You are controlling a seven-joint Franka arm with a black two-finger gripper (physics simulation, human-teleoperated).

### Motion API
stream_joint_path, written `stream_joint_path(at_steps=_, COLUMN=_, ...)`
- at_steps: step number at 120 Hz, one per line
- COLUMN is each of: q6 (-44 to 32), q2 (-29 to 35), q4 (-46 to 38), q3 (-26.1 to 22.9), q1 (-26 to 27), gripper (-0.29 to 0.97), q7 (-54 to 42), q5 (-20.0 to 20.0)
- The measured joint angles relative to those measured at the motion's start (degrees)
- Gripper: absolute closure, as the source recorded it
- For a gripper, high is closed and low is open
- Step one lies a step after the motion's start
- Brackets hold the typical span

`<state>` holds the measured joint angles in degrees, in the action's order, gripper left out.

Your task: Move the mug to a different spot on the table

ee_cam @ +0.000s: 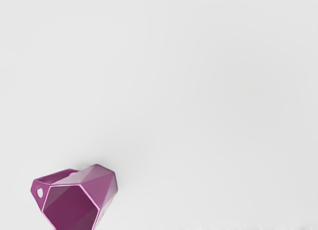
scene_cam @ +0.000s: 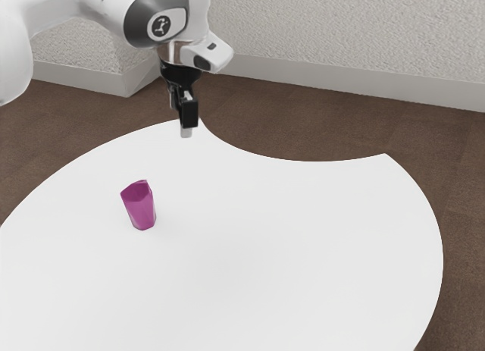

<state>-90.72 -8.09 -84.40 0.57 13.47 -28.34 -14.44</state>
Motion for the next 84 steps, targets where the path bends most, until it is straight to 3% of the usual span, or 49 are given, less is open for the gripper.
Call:
stream_joint_path(at_steps=24, q6=-0.3, q2=-2.1, q4=0.5, q3=0.4, q1=-1.6, gripper=0.00, q7=-4.7, q5=-0.3)
stream_joint_path(at_steps=48, q6=-0.6, q2=-11.2, q4=9.5, q3=0.5, q1=-3.7, gripper=0.00, q7=-6.1, q5=0.5)
stream_joint_path(at_steps=84, q6=-0.8, q2=-13.0, q4=10.0, q3=5.4, q1=-6.2, gripper=0.00, q7=2.5, q5=5.3)
